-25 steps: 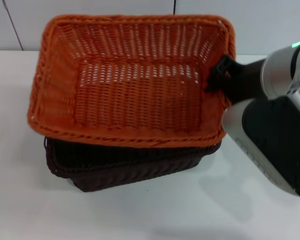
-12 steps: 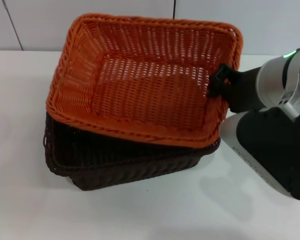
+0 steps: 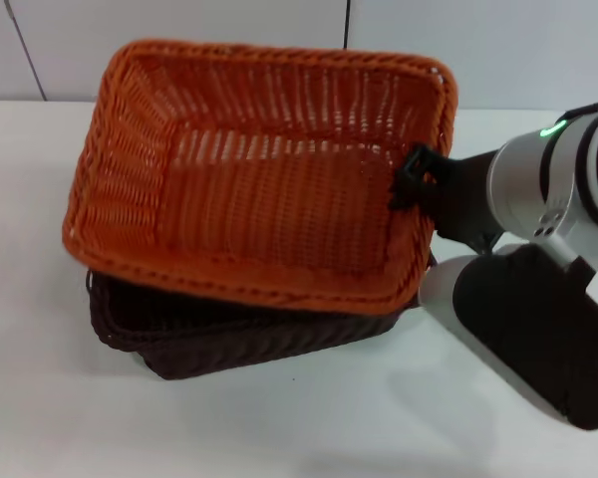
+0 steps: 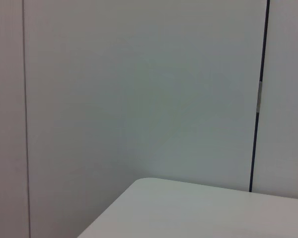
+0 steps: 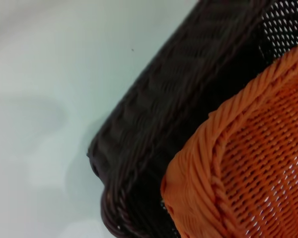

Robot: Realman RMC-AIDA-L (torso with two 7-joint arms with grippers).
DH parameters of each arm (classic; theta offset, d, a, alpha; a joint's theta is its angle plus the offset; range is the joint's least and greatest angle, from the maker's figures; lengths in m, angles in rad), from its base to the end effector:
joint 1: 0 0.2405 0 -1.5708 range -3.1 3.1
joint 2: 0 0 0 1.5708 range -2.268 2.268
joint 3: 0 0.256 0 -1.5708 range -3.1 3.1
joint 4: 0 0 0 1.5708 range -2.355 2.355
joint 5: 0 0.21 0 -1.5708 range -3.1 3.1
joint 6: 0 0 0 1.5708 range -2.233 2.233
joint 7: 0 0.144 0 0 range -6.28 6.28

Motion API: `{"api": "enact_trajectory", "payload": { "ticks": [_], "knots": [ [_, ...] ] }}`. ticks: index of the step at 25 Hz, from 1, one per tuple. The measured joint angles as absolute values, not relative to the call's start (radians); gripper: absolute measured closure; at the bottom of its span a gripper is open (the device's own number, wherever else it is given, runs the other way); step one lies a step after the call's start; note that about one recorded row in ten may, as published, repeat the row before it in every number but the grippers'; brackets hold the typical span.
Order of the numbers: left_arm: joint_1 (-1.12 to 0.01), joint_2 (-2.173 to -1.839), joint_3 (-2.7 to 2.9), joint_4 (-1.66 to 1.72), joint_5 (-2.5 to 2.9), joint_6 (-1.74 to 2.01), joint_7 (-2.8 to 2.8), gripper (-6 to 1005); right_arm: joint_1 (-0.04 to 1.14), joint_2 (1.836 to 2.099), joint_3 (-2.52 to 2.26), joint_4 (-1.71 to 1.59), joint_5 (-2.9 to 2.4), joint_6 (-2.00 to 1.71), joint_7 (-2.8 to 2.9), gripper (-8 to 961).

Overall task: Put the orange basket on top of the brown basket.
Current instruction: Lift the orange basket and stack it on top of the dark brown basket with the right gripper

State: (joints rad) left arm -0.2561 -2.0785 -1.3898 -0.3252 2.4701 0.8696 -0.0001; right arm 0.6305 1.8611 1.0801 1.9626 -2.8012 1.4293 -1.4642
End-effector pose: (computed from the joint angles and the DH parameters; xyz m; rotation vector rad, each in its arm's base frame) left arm -0.4048 0.3001 0.0207 -1.2670 -0.8084 -0.4307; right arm 0.0636 0.3071 -0.0027 -2.1720 -1.5573 -0.9627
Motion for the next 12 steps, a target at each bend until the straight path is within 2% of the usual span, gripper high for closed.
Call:
{"api": "enact_trajectory", "payload": {
  "ticks": [12],
  "knots": [
    [-0.263,-2.079,-1.39,-0.325,2.47,0.862,0.0,196,0.615,1.872,0.981,1.868,-2.92,1.375,-1.257,787]
  ]
}}
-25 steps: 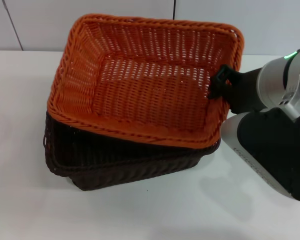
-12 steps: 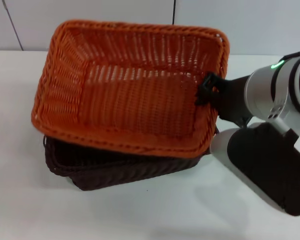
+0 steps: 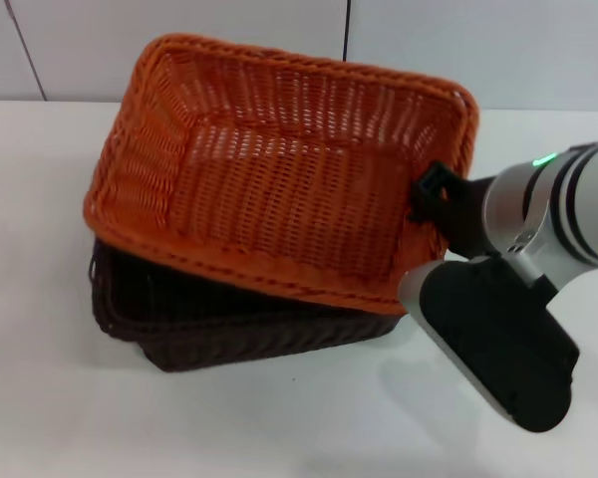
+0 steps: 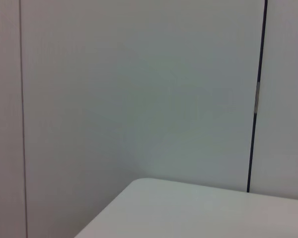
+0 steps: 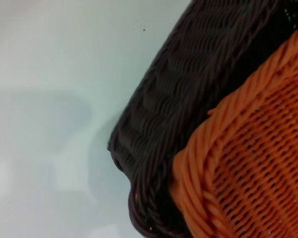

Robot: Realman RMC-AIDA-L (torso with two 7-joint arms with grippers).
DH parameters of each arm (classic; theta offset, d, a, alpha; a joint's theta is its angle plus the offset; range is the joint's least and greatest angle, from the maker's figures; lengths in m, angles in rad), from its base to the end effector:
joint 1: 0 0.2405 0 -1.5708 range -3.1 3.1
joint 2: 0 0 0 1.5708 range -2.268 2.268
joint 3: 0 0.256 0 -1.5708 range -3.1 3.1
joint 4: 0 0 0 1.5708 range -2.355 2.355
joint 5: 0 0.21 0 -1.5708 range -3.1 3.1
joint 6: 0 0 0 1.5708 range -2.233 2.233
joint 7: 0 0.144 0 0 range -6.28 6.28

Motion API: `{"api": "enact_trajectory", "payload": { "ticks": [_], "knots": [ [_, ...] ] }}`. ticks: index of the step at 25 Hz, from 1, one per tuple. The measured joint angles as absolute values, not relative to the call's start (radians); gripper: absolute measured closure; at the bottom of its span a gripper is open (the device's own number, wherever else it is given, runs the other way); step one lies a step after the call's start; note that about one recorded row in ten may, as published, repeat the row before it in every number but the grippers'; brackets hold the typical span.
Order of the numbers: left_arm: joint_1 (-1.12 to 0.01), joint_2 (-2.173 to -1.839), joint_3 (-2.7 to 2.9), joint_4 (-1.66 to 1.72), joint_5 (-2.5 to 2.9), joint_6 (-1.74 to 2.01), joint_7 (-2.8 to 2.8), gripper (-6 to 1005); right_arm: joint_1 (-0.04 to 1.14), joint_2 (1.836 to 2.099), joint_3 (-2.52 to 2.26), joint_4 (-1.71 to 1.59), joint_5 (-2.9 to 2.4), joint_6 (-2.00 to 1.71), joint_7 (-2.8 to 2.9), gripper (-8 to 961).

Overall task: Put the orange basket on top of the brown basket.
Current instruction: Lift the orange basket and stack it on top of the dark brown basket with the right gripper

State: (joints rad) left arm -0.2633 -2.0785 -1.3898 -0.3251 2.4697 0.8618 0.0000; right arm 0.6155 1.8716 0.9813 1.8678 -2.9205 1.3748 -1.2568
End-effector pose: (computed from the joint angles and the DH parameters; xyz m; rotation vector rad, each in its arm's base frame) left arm -0.4034 0.3028 0.0198 -1.2723 -0.8108 -0.4317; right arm 0.0872 0.3133 -0.0206 -2.2216 -1.3365 -1.0356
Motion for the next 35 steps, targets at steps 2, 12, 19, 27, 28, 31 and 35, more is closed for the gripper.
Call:
{"api": "enact_trajectory", "payload": {
  "ticks": [2,12,19,27,28,31,35],
  "knots": [
    [-0.263,-2.078,-1.39,-0.325,2.47,0.86,0.0,196,0.612,1.872,0.977,1.872,-2.92,1.375,-1.235,789],
    [-0.267,-2.075,-1.39,-0.3,2.47,0.833,0.002,196,0.6,1.861,0.935,1.966,-2.921,1.43,-1.171,612],
    [-0.271,-2.073,-1.393,-0.287,2.47,0.828,0.005,196,0.598,1.861,0.913,2.02,-2.918,1.438,-1.145,415],
    [-0.287,-2.069,-1.398,-0.265,2.47,0.815,0.012,196,0.612,1.861,0.888,2.033,-2.909,1.443,-1.127,351],
    [-0.287,-2.069,-1.398,-0.265,2.47,0.815,0.012,196,0.616,1.861,0.882,2.033,-2.907,1.446,-1.125,351],
    [-0.298,-2.068,-1.4,-0.249,2.47,0.804,0.013,196,0.625,1.861,0.865,2.035,-2.902,1.457,-1.12,351],
    [-0.301,-2.068,-1.4,-0.244,2.47,0.803,0.013,196,0.634,1.863,0.842,2.038,-2.895,1.469,-1.114,351]
  ]
}}
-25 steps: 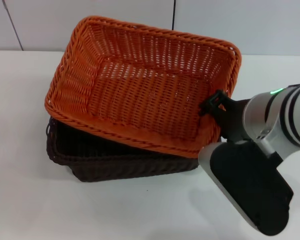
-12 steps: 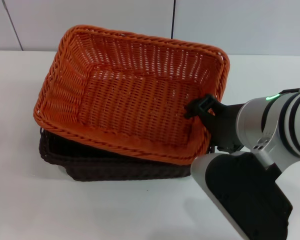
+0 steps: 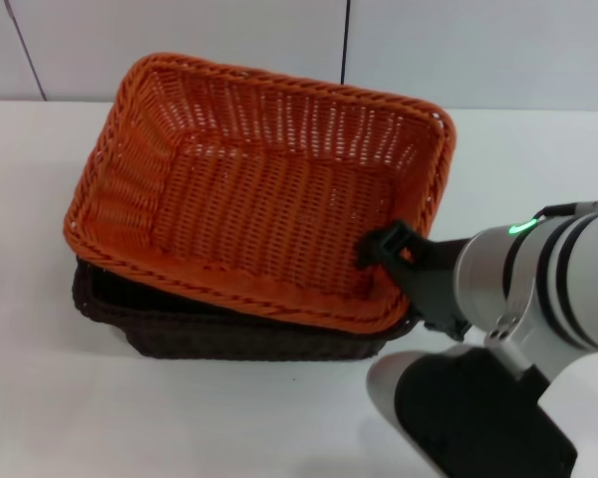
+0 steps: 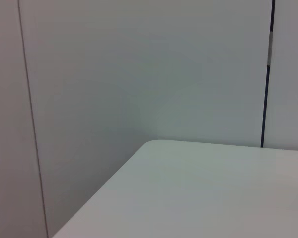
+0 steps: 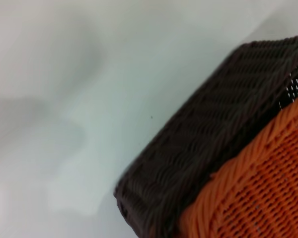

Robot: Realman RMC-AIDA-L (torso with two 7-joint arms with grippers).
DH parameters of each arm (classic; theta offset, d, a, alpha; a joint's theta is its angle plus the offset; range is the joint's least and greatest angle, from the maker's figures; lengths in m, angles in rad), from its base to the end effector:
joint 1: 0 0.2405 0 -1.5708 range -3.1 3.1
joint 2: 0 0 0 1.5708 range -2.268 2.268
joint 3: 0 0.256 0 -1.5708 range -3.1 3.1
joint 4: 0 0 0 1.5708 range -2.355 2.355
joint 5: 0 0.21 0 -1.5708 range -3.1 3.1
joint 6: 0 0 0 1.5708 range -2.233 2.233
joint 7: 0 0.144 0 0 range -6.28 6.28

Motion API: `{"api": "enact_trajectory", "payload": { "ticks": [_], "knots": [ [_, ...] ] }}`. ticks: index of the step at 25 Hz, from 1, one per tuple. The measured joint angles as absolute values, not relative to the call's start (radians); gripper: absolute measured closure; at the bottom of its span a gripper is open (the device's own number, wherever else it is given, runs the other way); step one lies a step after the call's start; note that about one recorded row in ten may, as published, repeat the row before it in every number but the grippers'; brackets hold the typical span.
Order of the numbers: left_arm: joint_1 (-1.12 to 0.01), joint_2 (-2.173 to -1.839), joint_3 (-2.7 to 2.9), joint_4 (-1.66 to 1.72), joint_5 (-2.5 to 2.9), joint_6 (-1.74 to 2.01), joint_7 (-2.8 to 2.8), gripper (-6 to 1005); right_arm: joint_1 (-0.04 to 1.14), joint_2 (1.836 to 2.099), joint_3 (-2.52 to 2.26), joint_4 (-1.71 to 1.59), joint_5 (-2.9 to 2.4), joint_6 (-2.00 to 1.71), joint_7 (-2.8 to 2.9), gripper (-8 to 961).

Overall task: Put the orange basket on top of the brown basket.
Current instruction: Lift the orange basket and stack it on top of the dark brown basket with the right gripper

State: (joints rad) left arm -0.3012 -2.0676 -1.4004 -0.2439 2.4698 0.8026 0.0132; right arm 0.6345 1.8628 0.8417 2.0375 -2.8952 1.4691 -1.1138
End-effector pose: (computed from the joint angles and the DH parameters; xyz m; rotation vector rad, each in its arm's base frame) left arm -0.4200 0.3004 0.0174 -1.2999 -0.8535 -0.3257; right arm 0.0660 0.2633 -0.0326 -2.2814 -1.4108 -0.9359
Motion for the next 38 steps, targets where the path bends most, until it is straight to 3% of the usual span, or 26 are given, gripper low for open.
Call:
{"api": "enact_trajectory", "payload": {
  "ticks": [20,38],
  "knots": [
    [-0.307,-2.065,-1.403,-0.208,2.47,0.796,0.014,196,0.673,1.872,0.753,2.035,-2.896,1.445,-1.085,352],
    [-0.31,-2.061,-1.405,-0.185,2.47,0.796,0.014,195,0.695,1.9,0.725,2.03,-2.879,1.385,-1.083,352]
  ]
}}
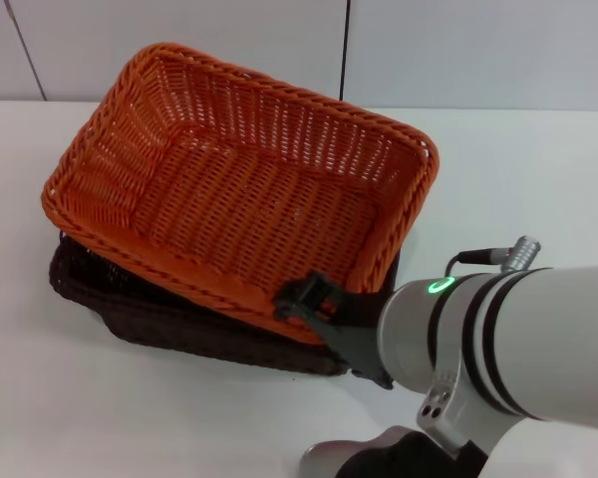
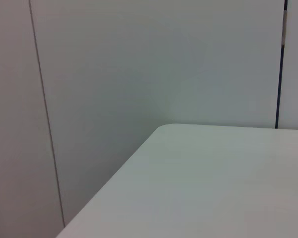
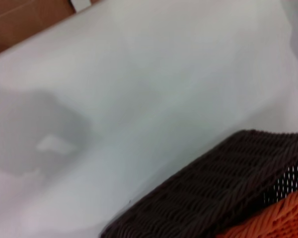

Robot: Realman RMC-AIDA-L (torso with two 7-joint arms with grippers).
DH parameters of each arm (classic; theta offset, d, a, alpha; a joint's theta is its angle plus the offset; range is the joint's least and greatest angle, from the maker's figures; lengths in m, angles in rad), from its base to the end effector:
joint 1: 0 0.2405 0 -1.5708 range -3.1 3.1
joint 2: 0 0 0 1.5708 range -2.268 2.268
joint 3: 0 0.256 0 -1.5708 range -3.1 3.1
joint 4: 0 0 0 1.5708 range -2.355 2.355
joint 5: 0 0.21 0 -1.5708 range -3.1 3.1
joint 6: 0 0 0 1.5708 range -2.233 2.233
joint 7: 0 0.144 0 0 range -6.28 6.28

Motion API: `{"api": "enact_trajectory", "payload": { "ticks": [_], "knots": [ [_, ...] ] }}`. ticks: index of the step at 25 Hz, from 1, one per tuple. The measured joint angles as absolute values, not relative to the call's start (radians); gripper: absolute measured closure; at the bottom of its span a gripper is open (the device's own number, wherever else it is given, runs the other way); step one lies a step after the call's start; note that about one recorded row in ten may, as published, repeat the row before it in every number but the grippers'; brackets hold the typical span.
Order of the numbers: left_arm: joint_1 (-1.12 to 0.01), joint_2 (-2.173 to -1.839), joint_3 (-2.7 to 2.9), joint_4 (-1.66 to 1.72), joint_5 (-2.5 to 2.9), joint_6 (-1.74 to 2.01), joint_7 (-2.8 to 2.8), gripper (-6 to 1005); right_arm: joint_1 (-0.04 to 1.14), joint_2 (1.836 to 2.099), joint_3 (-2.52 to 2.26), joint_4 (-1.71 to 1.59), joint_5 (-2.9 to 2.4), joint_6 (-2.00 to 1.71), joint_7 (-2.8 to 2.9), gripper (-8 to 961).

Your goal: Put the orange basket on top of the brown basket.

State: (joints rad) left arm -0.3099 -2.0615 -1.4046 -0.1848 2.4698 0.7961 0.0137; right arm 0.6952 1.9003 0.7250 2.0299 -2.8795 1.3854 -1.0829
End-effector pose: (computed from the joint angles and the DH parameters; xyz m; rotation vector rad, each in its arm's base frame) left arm -0.4332 0.2910 0.0187 -1.2989 -0.8721 -0.2639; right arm 0.0439 0.2363 -0.0642 -2.2785 -1.5913 -0.7810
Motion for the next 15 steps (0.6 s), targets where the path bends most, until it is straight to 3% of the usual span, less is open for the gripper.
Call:
{"api": "enact_trajectory", "payload": {
  "ticks": [15],
  "knots": [
    [-0.31,-2.062,-1.405,-0.181,2.47,0.797,0.014,195,0.689,1.905,0.693,2.026,-2.858,1.354,-1.085,352]
  ]
}}
